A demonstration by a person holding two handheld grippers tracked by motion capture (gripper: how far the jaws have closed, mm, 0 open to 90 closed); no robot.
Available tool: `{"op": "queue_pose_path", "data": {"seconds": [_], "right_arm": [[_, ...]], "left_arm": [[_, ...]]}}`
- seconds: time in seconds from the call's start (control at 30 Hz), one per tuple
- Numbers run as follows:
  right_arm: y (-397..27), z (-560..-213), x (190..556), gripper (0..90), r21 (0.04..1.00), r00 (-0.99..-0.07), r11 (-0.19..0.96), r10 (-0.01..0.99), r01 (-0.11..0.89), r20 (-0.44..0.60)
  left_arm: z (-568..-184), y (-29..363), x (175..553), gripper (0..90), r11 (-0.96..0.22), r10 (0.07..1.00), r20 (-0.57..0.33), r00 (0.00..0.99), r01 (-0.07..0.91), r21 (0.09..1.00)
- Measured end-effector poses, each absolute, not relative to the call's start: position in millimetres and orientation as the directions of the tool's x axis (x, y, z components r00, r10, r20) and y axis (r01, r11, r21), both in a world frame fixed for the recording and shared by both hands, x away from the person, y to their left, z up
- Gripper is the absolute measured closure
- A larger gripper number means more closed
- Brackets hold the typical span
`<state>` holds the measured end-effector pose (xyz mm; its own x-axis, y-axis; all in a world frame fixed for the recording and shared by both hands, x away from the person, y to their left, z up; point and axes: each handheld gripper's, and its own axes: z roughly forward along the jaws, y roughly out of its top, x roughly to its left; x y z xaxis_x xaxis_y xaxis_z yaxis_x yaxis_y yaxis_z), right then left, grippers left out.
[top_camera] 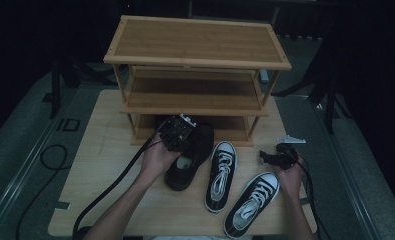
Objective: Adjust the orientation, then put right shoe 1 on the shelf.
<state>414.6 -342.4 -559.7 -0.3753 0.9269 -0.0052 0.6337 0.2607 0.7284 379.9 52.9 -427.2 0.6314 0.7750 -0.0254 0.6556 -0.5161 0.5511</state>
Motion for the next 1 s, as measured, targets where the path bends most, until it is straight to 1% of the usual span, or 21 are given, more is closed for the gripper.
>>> {"op": "queue_pose_path", "data": {"seconds": [0.17,0.4,0.47,0.63,0.77,0.87,0.93,1.0], "right_arm": [[-342.4,-559.7,414.6,17.8,0.728,-0.376,0.262,0.926,0.633,-0.006],[-342.4,-559.7,414.6,17.8,0.729,-0.377,0.263,0.926,0.633,-0.007],[-342.3,-559.8,414.6,17.8,0.729,-0.377,0.263,0.926,0.632,-0.007],[-342.5,-559.8,414.6,17.8,0.729,-0.378,0.264,0.926,0.632,-0.007],[-342.5,-559.8,414.6,17.8,0.729,-0.379,0.264,0.926,0.632,-0.007],[-342.6,-559.8,414.7,17.8,0.730,-0.380,0.266,0.925,0.630,-0.009],[-342.2,-559.8,414.5,17.8,0.729,-0.378,0.262,0.926,0.633,-0.006],[-342.1,-559.7,414.4,17.8,0.728,-0.377,0.262,0.926,0.634,-0.005]], "left_arm": [[-424.7,61.4,387.4,87.4,-0.453,0.809,-0.045,0.586,0.670,0.588],[-437.0,63.0,394.1,87.3,-0.450,0.841,0.017,0.540,0.683,0.576],[-440.2,65.8,397.1,87.3,-0.428,0.849,-0.001,0.528,0.691,0.582],[-445.0,69.0,400.0,87.2,-0.413,0.866,0.013,0.500,0.699,0.584],[-446.1,73.0,400.7,86.6,-0.413,0.866,0.013,0.499,0.701,0.582],[-446.7,74.2,398.1,84.7,-0.436,0.854,0.024,0.519,0.691,0.577],[-446.1,76.5,395.4,78.5,-0.440,0.842,0.001,0.539,0.687,0.578],[-443.7,80.1,389.8,74.0,-0.452,0.834,0.011,0.551,0.673,0.586]]}}
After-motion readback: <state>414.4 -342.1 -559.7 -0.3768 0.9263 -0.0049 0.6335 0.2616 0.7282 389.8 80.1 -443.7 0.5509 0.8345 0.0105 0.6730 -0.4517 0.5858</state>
